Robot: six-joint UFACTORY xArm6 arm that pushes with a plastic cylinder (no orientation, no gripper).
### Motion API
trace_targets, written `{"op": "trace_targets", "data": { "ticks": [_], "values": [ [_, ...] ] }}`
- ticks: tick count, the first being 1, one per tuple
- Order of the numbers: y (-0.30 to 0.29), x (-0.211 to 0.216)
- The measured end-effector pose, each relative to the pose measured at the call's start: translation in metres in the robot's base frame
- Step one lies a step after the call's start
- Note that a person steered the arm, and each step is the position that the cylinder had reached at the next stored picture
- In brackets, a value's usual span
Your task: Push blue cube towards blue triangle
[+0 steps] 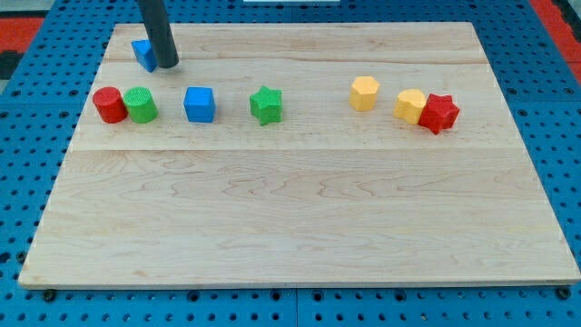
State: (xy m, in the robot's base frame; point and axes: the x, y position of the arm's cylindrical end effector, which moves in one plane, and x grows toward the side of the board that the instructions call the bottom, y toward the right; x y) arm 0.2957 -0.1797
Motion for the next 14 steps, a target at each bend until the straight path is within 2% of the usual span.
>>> {"op": "trace_targets", "data": {
  "ticks": [1, 3, 4, 5, 6, 7, 8, 10, 11, 12, 14],
  "values": [
    [-0.047, 0.011],
    [-0.009, -0.025],
    [0.054, 0.002],
    [0.073, 0.033],
    [0.084, 0.089],
    [0.102, 0.123],
    [0.052, 0.139],
    [0.047, 0.069],
    [0.076, 0.052],
    [0.066, 0.018],
    [0.043, 0.018]
  ]
}}
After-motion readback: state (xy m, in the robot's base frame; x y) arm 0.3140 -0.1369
